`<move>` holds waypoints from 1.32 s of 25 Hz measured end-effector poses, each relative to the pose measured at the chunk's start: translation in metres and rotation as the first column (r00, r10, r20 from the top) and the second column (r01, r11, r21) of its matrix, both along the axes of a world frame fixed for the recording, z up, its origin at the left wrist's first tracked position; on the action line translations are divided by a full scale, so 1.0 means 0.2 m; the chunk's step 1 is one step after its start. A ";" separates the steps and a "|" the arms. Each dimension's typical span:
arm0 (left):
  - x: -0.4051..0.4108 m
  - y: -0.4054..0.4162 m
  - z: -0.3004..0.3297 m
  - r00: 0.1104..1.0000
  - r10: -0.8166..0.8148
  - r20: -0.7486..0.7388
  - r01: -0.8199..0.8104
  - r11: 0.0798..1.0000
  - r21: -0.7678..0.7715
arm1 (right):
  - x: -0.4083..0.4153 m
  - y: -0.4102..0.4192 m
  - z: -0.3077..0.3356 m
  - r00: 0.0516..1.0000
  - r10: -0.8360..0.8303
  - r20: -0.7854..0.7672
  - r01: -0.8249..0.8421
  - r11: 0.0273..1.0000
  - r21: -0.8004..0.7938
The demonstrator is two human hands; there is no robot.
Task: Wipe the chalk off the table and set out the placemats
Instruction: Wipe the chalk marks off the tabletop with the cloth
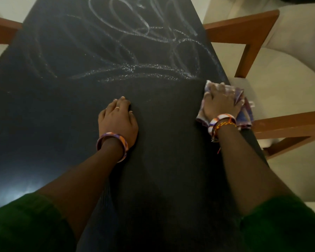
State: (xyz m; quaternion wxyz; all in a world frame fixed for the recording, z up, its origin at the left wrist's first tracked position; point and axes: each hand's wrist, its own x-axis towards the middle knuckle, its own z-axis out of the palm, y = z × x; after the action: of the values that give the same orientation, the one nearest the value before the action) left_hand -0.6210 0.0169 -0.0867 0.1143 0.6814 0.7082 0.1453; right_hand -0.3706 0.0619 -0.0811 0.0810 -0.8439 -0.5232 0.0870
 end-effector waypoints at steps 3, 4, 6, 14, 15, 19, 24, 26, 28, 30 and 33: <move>0.00 0.00 0.00 1.000 -0.001 -0.006 0.001 1.000 0.009 | -0.43 -0.12 -0.03 0.942 0.334 0.012 -0.334 0.939 0.079; 0.00 0.00 0.00 1.000 -0.002 -0.009 0.002 1.000 0.006 | -0.56 -0.15 -0.04 0.890 0.457 0.011 -0.456 0.886 0.088; 0.00 0.00 0.00 1.000 -0.006 -0.008 0.006 1.000 0.001 | -0.64 -0.10 -0.04 0.810 0.586 -0.006 -0.585 0.809 0.058; 0.01 0.00 0.01 1.000 0.001 -0.012 -0.001 1.000 -0.007 | 0.21 0.04 0.00 0.998 0.066 -0.022 -0.066 0.997 -0.034; 0.01 0.00 0.01 1.000 0.000 -0.014 0.000 1.000 -0.010 | 0.18 -0.04 0.00 0.998 0.059 -0.021 -0.060 0.998 -0.017; 0.01 0.00 0.01 1.000 0.005 -0.020 -0.005 1.000 -0.012 | -0.26 -0.35 -0.03 0.971 0.239 0.028 -0.240 0.969 0.058; 0.01 0.00 0.01 1.000 0.005 -0.019 -0.005 1.000 0.005 | -0.59 -0.13 -0.03 0.822 0.569 -0.008 -0.568 0.822 0.045; 0.01 0.00 0.00 1.000 0.004 -0.016 -0.004 1.000 0.010 | -0.43 0.05 -0.05 0.864 0.503 0.008 -0.503 0.864 0.033; 0.00 0.00 0.00 1.000 0.002 -0.008 -0.002 1.000 0.011 | -0.16 0.17 -0.06 0.947 0.322 0.008 -0.322 0.947 0.020; 0.00 0.00 0.00 1.000 0.003 -0.001 -0.003 1.000 0.016 | 0.11 0.17 -0.06 0.989 0.148 -0.029 -0.149 0.989 -0.010; 0.00 0.00 0.00 1.000 -0.003 0.008 0.003 1.000 0.018 | 0.23 -0.12 -0.04 0.994 0.101 -0.041 -0.102 0.995 -0.014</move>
State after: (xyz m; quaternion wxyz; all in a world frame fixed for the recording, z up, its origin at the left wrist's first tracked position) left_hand -0.6205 0.0162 -0.0868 0.1113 0.6828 0.7055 0.1540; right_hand -0.3256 0.0386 -0.0888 0.0800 -0.8149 -0.5630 0.1123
